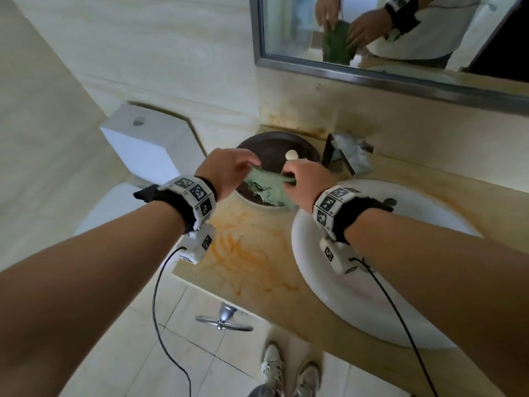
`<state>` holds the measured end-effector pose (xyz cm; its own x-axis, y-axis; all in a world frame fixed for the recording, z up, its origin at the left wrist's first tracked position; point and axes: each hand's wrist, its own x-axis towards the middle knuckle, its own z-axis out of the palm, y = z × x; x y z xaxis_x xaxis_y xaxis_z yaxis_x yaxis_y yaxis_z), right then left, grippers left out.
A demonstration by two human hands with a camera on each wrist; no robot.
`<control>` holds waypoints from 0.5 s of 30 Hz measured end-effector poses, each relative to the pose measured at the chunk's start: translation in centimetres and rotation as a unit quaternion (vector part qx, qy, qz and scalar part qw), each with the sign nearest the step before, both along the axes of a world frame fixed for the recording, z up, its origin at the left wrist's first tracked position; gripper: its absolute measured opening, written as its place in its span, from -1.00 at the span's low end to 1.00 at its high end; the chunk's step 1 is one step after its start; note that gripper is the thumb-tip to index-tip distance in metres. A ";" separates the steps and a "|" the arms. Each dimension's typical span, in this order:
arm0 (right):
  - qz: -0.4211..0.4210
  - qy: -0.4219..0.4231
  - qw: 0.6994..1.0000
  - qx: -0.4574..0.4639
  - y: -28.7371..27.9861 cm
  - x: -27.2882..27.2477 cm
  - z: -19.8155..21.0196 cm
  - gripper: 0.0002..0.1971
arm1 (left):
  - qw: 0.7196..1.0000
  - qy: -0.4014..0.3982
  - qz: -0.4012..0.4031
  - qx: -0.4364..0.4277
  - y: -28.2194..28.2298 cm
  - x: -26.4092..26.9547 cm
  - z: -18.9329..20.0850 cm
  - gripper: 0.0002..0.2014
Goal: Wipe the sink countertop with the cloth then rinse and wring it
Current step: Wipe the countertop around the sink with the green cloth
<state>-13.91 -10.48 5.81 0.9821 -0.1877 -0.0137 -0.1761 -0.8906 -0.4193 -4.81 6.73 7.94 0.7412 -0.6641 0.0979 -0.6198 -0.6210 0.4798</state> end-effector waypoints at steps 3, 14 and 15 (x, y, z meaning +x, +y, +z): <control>0.088 0.079 0.993 -0.007 1.5 -2.9 -2.1 -0.73 | 0.989 -0.002 -0.059 0.136 2.5 -2.1 -3.4 -0.68; 0.068 0.223 0.972 -0.033 4.1 -4.6 -7.9 -0.60 | 0.937 0.083 -0.108 0.322 0.5 -9.6 -12.6 -0.30; 0.061 0.228 0.971 -0.038 4.2 -4.4 -8.2 -0.60 | 0.932 0.098 -0.106 0.332 -0.4 -9.9 -13.0 -0.28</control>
